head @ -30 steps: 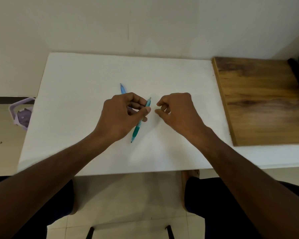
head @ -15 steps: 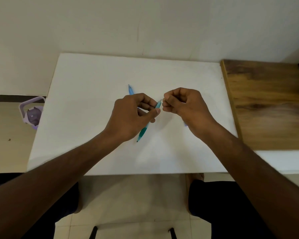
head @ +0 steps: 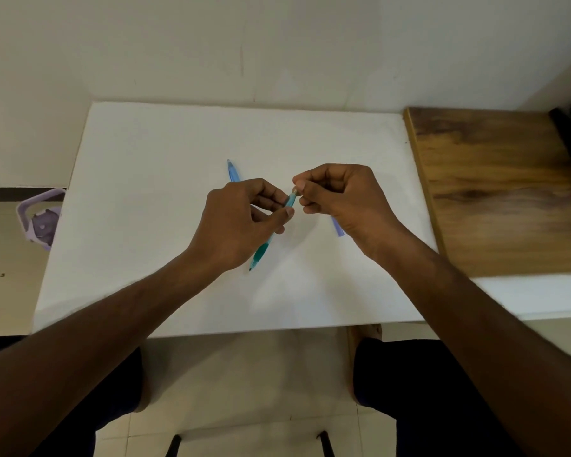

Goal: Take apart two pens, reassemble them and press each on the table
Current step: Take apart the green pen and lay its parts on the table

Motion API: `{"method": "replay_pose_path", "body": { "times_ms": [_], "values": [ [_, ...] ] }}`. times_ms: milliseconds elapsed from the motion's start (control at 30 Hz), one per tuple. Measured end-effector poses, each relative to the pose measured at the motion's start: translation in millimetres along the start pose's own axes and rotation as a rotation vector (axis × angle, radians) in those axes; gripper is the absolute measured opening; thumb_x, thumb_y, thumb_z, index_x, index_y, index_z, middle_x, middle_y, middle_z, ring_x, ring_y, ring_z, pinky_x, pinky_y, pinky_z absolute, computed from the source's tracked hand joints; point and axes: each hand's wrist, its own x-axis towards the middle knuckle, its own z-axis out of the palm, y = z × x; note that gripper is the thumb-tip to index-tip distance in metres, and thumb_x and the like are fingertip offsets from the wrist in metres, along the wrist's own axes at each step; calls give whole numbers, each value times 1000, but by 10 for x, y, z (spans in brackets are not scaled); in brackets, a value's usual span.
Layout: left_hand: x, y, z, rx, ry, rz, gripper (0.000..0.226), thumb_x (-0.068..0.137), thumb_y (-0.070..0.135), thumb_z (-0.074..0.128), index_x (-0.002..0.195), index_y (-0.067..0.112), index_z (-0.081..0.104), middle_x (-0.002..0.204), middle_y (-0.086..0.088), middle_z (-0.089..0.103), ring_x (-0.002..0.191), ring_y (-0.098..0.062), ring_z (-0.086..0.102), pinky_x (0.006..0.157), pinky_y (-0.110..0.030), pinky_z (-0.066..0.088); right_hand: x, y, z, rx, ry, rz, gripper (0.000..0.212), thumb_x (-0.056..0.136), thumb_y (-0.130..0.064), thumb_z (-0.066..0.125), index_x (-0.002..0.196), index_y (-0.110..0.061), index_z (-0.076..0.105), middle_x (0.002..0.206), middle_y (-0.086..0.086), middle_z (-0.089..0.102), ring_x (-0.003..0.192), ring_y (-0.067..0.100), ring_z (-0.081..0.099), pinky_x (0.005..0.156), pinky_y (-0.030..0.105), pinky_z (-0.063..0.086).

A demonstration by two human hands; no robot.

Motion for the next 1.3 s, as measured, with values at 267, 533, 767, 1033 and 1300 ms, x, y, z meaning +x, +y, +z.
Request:
{"method": "replay_pose_path", "body": {
  "times_ms": [267, 533, 767, 1033, 1300],
  "values": [
    [-17, 69, -2, 35, -1, 31, 15, 91, 34, 82, 101, 23, 78, 86, 15, 79, 69, 6, 75, 69, -4, 52, 24, 6, -13, -65, -5, -17, 9, 93, -19, 79, 100, -20, 84, 90, 3, 82, 86, 22, 79, 81, 33, 66],
    [7, 104, 8, 0, 15, 5, 14, 93, 31, 82, 102, 22, 78, 87, 13, 79, 70, 2, 77, 72, -15, 59, 64, -1, -62, -69, -41, 49, 11, 92, -28, 81, 98, -20, 84, 86, 4, 82, 81, 20, 80, 84, 39, 67],
    [25, 143, 35, 24, 7, 16, 15, 91, 31, 83, 101, 22, 77, 86, 14, 79, 70, 5, 76, 74, -12, 58, 54, -62, -101, -3, -80, 62, 10, 92, -21, 81, 98, -13, 84, 83, 7, 81, 73, 17, 77, 71, 25, 62],
    [117, 146, 151, -112, 52, -131, 19, 88, 36, 85, 100, 24, 77, 88, 10, 79, 77, -8, 79, 73, -28, 67, 153, -135, -317, -232, 103, -14, 10, 96, -34, 76, 102, -27, 79, 85, -7, 81, 73, 12, 79, 66, 21, 63],
    [283, -11, 291, 116, 23, -43, 21, 87, 32, 87, 98, 18, 75, 80, 16, 72, 66, 0, 70, 59, 0, 45, 193, 166, -738, -1043, 167, 75, 22, 93, -37, 78, 107, -21, 73, 104, 3, 76, 93, 18, 72, 80, 23, 49]
  ]
}}
